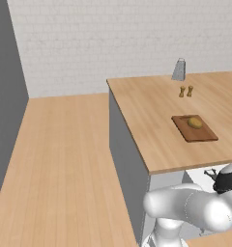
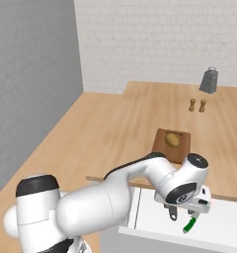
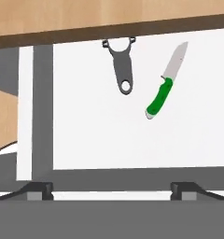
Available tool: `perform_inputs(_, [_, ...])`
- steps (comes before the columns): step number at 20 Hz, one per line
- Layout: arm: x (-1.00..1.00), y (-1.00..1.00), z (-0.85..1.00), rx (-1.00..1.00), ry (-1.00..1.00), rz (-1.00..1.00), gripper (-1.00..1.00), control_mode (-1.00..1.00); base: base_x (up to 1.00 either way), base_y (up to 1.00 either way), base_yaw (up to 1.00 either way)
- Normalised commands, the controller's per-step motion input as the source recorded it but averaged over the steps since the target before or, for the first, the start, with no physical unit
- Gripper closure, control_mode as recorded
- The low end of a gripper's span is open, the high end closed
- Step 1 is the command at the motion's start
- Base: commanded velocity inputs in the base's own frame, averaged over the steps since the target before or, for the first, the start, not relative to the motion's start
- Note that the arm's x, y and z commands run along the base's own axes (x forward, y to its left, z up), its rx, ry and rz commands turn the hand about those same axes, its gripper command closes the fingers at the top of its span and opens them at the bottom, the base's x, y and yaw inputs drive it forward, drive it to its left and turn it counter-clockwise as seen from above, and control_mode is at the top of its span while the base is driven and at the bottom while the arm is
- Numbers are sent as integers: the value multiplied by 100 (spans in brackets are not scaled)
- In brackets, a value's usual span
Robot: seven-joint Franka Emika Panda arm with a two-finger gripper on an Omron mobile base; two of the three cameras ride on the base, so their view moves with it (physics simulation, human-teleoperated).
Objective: Place the appropriate cutting tool for cutting the potato skin on the cutting board.
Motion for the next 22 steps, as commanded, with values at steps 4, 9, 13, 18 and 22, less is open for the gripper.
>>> perform_inputs(4, [0,-17,-46,0,14,-10,-100,-100,0,0,0])
perform_inputs(9, [-12,-3,-50,-1,5,-2,-100,-100,0,0,0])
perform_inputs(13, [-3,0,-47,0,0,0,-100,-100,0,0,0])
perform_inputs(18, [-1,0,-36,0,0,0,-100,-100,0,0,0])
perform_inputs(22, [0,0,-34,-4,1,0,-100,-100,0,0,0])
